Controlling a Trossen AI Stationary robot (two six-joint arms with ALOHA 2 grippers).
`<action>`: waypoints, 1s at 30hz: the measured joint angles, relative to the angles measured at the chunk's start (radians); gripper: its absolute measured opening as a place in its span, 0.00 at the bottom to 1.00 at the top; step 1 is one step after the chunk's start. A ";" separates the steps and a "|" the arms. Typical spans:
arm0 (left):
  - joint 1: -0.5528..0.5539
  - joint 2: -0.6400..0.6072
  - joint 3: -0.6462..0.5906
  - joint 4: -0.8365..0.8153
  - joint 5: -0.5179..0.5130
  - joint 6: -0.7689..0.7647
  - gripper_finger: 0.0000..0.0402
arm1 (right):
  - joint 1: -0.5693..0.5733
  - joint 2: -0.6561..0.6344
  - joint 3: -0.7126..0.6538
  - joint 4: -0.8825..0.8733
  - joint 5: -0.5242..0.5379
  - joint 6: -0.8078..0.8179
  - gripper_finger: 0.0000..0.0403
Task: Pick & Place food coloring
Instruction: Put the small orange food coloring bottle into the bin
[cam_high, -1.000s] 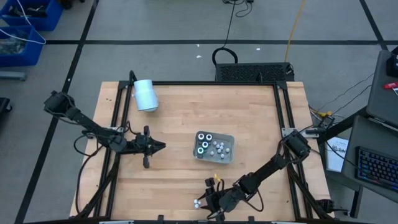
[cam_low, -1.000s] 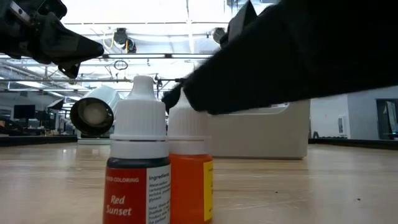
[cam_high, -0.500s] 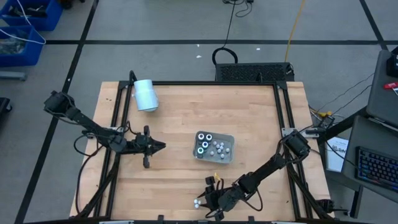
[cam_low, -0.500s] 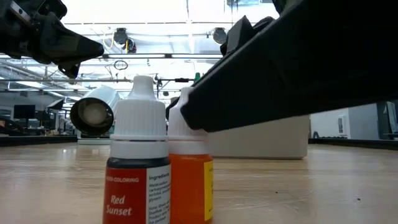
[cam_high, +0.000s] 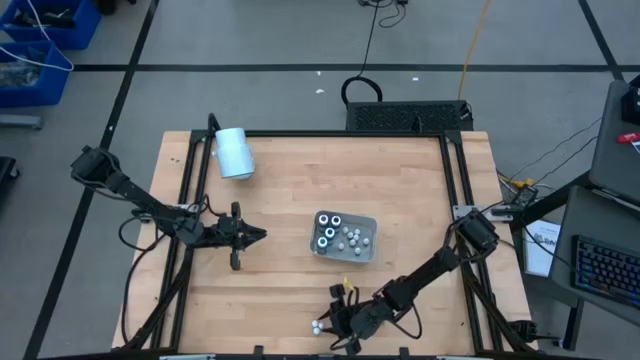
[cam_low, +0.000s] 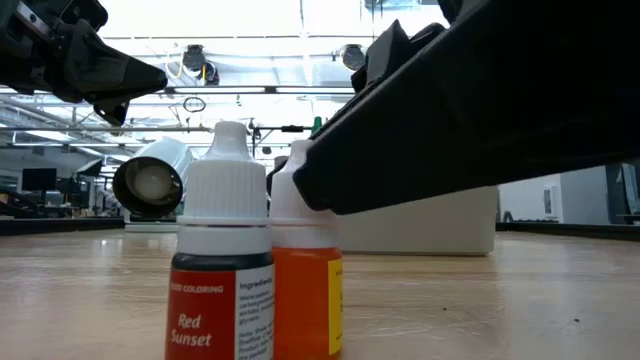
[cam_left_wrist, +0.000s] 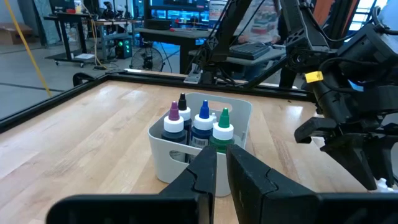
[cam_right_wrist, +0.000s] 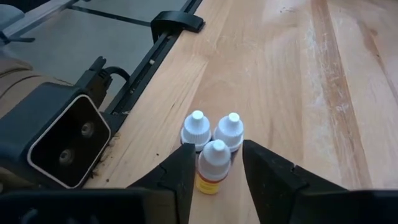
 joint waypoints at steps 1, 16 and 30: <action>0.000 0.000 0.000 0.000 0.000 0.001 0.10 | -0.001 0.000 0.000 0.000 -0.004 0.001 0.30; 0.000 0.000 0.000 0.000 0.000 0.009 0.10 | -0.015 0.058 0.000 0.076 -0.050 0.002 0.20; 0.000 0.000 0.000 0.000 0.001 0.009 0.10 | -0.016 -0.094 -0.001 -0.150 -0.024 0.005 0.17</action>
